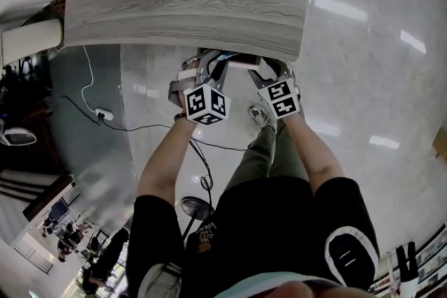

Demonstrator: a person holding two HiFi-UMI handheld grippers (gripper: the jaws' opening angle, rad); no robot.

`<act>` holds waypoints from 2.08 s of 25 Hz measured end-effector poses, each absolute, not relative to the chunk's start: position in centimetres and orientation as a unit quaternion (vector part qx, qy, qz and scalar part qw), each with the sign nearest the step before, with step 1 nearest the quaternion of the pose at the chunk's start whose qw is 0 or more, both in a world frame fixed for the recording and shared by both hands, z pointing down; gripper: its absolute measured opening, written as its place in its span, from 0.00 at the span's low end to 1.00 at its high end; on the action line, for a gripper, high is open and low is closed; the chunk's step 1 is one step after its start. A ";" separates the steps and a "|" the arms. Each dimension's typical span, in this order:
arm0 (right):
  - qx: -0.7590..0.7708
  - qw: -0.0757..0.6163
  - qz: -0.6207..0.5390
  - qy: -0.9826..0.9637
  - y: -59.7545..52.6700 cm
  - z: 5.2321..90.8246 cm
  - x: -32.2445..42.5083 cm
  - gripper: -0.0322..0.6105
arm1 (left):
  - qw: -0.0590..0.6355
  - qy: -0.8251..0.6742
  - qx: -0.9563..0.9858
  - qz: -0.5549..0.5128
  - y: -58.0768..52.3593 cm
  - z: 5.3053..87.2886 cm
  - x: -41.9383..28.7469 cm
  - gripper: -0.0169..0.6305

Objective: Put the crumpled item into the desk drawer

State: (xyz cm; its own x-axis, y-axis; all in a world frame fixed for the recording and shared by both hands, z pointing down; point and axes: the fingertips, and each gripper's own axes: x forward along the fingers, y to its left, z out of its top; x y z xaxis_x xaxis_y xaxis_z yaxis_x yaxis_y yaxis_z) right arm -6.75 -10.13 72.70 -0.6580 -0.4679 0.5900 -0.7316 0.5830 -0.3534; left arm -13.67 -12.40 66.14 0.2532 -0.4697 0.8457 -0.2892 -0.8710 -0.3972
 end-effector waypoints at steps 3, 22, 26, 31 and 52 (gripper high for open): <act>0.348 0.222 0.297 -0.861 -10.2 72.8 -6.7 0.37 | 0.079 0.244 -0.788 -0.559 -12.4 66.0 -13.6 0.18; 0.353 0.228 0.298 -0.857 -10.0 72.9 -6.8 0.37 | 0.080 0.261 -0.796 -0.541 -11.5 64.9 -14.0 0.18; 0.355 0.228 0.296 -0.857 -9.8 72.6 -6.6 0.37 | 0.082 0.278 -0.793 -0.536 -11.9 64.6 -14.5 0.18; 0.357 0.230 0.293 -0.857 -9.6 71.9 -6.1 0.37 | 0.080 0.308 -0.793 -0.520 -12.7 63.5 -14.9 0.18; 0.396 0.212 0.242 -0.860 -9.0 65.7 -3.7 0.10 | 0.009 0.414 -0.806 -0.423 -12.7 59.2 -16.1 0.11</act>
